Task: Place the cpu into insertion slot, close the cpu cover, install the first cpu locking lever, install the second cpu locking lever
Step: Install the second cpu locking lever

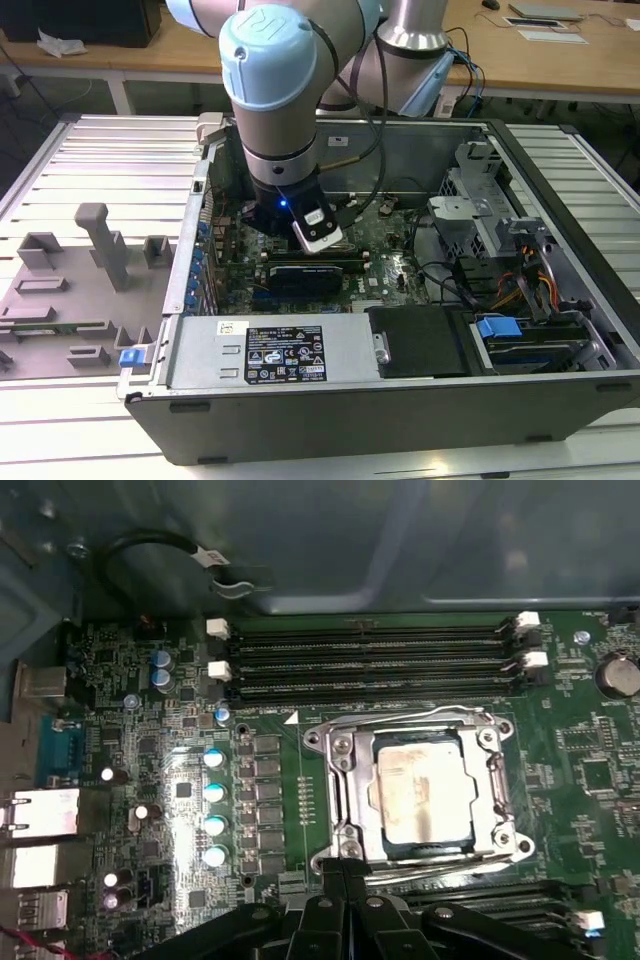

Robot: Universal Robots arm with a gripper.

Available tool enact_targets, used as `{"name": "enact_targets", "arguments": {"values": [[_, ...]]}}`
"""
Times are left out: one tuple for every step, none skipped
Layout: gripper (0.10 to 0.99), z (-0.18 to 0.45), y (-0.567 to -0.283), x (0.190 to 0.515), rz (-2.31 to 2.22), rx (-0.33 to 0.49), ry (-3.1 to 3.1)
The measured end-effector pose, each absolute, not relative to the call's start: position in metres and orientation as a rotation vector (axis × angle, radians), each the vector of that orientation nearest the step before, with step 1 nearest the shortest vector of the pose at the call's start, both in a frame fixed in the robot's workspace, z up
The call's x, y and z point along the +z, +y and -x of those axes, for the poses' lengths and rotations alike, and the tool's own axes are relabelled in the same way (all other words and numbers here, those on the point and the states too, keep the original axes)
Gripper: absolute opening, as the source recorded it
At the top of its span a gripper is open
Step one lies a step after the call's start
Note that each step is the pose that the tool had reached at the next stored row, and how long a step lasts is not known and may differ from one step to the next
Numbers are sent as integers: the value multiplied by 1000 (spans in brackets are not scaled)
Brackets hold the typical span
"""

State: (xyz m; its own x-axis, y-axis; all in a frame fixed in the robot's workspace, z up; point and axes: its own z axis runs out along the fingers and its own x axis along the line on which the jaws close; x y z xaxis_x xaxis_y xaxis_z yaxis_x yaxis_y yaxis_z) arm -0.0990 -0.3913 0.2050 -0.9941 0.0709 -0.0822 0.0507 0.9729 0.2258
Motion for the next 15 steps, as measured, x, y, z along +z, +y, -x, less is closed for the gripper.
{"name": "enact_targets", "arguments": {"values": [[106, 100, -391, 204, -94, 346, 3031], [106, 100, -391, 202, -93, 349, 3030], [106, 100, -391, 201, -93, 351, 3030], [106, 101, -391, 199, -92, 352, 3030], [106, 101, -391, 198, -91, 352, 3030], [106, 102, -391, 197, -90, 352, 3031], [106, 102, -391, 195, -89, 353, 3031], [106, 102, -391, 195, -87, 352, 3031], [106, 102, -391, 195, -86, 352, 3031], [106, 102, -391, 195, -85, 352, 3031], [106, 102, -391, 196, -85, 353, 3031], [106, 102, -391, 198, -84, 353, 3031], [106, 102, -391, 202, -83, 351, 3031], [106, 102, -391, 203, -83, 351, 3031], [106, 102, -391, 203, -83, 351, 3031]]}}
